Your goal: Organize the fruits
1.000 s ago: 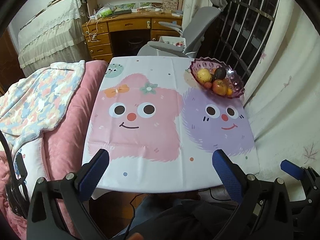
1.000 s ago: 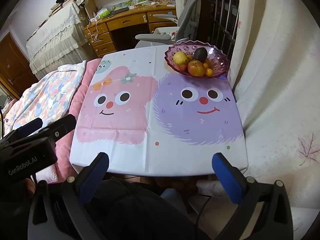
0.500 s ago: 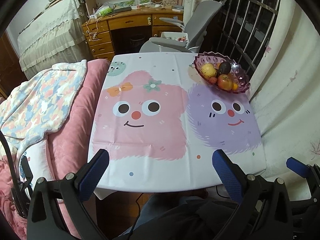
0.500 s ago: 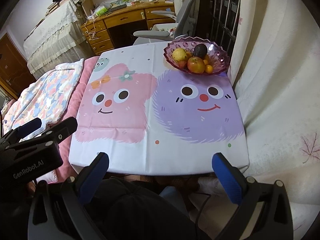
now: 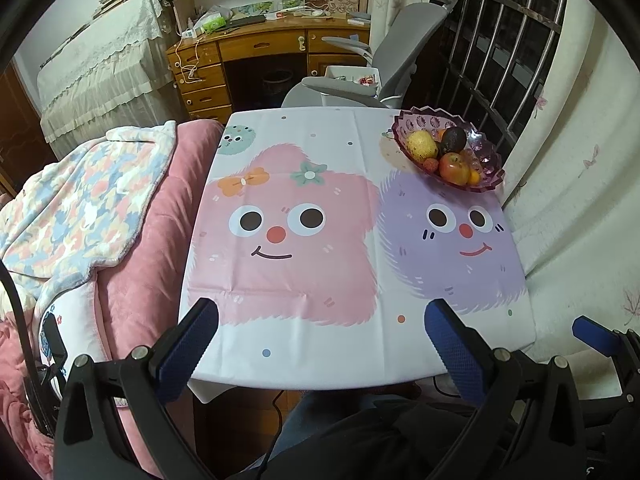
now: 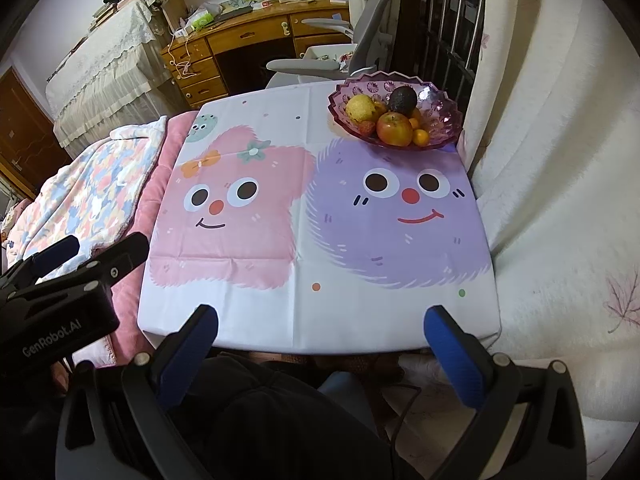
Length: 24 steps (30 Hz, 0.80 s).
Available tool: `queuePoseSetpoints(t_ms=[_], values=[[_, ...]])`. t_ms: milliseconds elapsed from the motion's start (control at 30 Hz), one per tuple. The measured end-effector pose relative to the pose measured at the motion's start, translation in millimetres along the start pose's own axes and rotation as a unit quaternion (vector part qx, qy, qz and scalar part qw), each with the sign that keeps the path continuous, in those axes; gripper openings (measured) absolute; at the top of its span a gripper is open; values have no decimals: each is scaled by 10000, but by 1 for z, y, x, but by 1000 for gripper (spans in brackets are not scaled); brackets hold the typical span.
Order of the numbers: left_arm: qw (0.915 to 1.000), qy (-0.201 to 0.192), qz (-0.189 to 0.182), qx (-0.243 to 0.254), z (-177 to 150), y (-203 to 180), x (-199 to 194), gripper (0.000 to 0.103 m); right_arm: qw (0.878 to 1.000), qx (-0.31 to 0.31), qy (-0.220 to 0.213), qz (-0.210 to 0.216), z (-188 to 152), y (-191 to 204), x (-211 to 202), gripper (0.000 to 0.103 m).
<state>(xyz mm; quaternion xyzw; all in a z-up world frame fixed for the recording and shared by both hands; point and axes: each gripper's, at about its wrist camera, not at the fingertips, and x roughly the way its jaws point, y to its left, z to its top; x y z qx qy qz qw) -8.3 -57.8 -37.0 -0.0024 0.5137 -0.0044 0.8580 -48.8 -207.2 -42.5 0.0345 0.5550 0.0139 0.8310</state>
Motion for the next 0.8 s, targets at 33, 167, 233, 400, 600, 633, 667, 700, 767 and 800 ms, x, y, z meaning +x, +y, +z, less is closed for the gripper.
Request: queuePoseSetpoints(t_ms=[33, 167, 233, 400, 600, 633, 667, 700, 767, 800], values=[[10000, 0, 4, -2, 1, 0, 0, 102, 10000, -4, 0, 2, 0, 0, 0, 103], [10000, 7, -1, 13, 1, 0, 0, 102, 10000, -3, 4, 3, 0, 0, 1, 103], [10000, 1, -4, 7, 1, 0, 0, 102, 10000, -1, 3, 1, 1, -1, 0, 103], [10000, 6, 0, 17, 2, 0, 1, 102, 10000, 7, 8, 5, 1, -2, 0, 103], [10000, 4, 3, 9, 2, -2, 1, 102, 10000, -1, 9, 9, 2, -3, 0, 103], [10000, 6, 3, 10, 2, -2, 1, 102, 10000, 1, 14, 16, 2, -2, 1, 103], [10000, 4, 7, 12, 2, -1, 2, 102, 10000, 3, 13, 12, 2, -3, 0, 103], [10000, 2, 10, 11, 3, -3, 1, 102, 10000, 3, 13, 11, 2, -3, 0, 103], [10000, 4, 11, 12, 3, -3, 1, 102, 10000, 13, 20, 15, 2, -2, 3, 103], [10000, 3, 17, 12, 3, -3, 2, 102, 10000, 9, 17, 14, 2, -2, 2, 103]])
